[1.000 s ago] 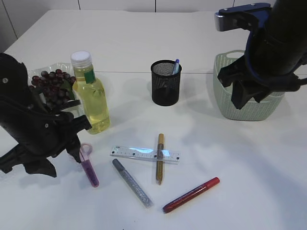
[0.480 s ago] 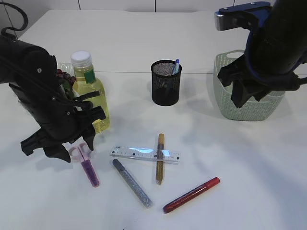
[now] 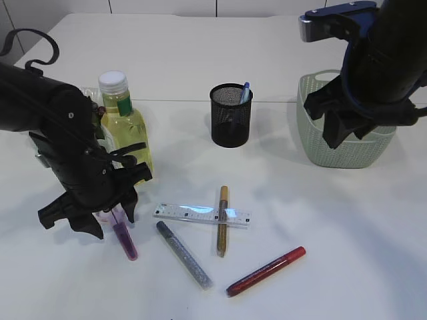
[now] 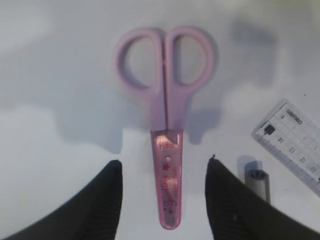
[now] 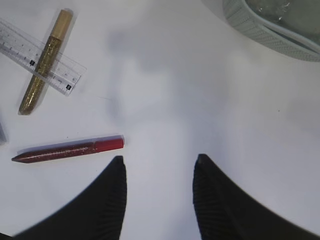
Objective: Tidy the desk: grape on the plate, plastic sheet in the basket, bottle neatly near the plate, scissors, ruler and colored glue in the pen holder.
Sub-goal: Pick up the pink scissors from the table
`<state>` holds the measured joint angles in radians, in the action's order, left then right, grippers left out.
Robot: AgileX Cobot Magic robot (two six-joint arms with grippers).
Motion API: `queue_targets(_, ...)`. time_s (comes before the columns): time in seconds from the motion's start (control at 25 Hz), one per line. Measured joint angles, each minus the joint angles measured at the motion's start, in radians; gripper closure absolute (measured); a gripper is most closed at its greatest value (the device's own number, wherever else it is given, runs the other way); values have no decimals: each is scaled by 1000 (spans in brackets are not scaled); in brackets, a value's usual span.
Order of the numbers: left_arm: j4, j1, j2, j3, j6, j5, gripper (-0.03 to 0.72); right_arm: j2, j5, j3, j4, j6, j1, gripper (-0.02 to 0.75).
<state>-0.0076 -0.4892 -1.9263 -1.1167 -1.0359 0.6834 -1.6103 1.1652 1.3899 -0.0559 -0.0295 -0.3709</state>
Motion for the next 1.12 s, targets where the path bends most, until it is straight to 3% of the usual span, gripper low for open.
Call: queue_targets(1.12, -5, 0, -72, -7, 0, -70, 302, 0, -3, 0, 0, 2, 0, 385)
